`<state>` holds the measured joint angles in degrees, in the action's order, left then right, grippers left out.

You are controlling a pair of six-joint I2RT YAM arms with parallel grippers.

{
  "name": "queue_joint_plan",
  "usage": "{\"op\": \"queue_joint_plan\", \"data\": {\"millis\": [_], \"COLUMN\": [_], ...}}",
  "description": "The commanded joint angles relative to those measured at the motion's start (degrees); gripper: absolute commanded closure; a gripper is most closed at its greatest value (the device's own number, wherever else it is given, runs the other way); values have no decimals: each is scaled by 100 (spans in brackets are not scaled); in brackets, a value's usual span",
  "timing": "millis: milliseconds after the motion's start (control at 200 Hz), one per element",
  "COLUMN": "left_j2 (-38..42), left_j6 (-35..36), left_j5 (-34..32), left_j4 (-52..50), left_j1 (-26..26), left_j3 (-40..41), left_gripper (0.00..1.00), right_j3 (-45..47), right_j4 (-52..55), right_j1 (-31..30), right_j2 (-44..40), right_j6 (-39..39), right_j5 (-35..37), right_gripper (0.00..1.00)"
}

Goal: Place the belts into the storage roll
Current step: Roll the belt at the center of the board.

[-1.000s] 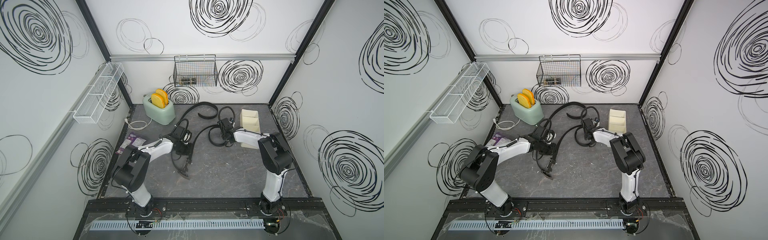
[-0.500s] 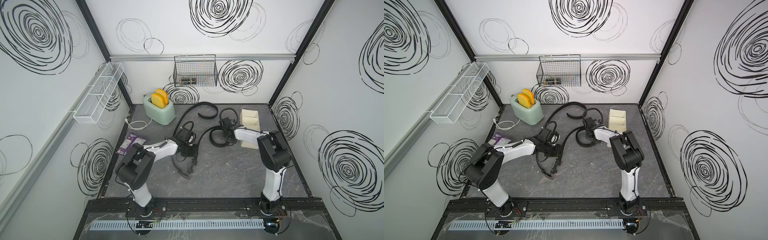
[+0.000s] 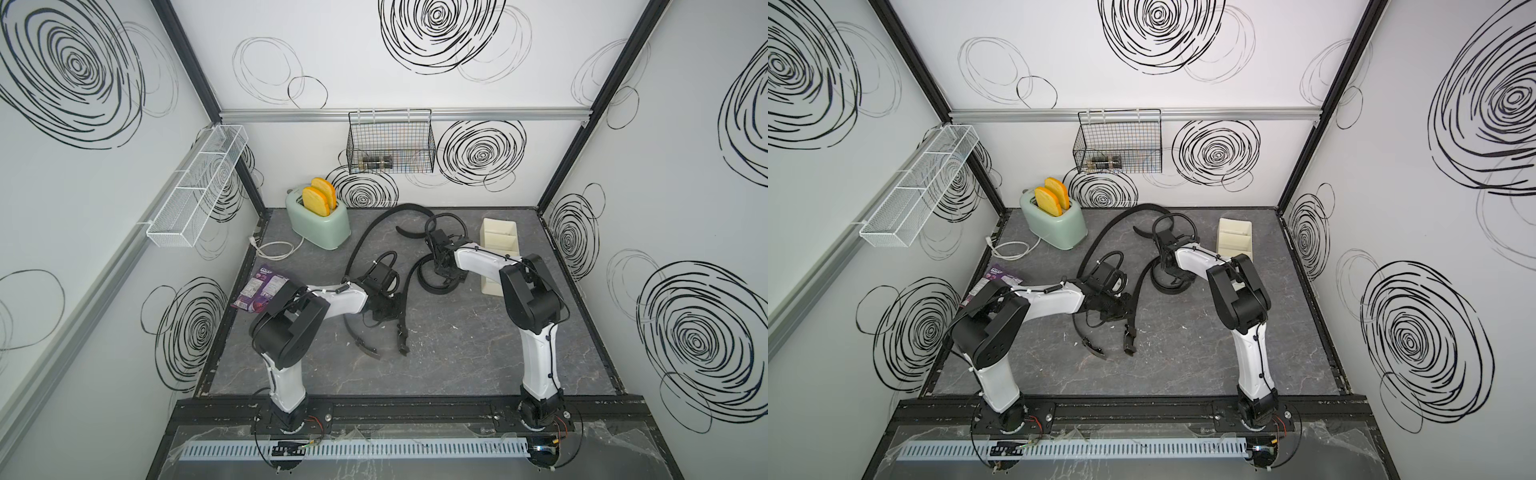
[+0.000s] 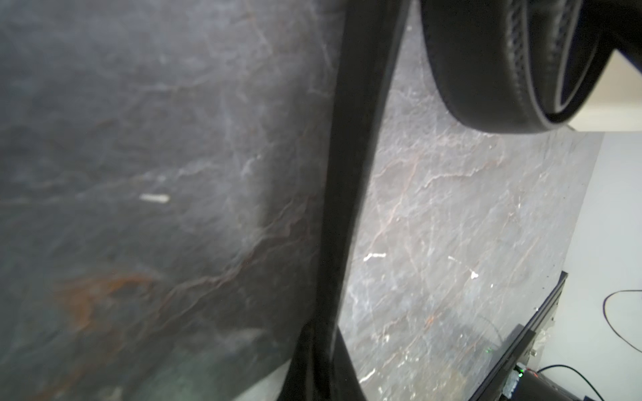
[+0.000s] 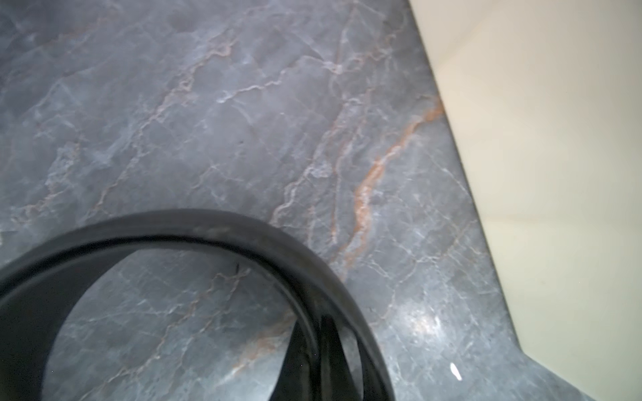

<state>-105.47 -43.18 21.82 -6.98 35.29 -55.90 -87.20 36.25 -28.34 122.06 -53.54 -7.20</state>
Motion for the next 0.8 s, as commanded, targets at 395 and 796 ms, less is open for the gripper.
{"op": "queue_joint_plan", "data": {"millis": [395,796], "left_j2": [772,535], "left_j6": [-831,-1747], "left_j5": [-777,117], "left_j4": [322,1129], "left_j1": [5,758], "left_j3": [821,1007], "left_gripper": [100,54], "right_j3": [-102,112], "right_j4": [511,221], "right_j1": [-134,-212], "right_j2": [800,625], "right_j6": [411,227], "right_j5": [1109,325], "right_gripper": [100,100]}}
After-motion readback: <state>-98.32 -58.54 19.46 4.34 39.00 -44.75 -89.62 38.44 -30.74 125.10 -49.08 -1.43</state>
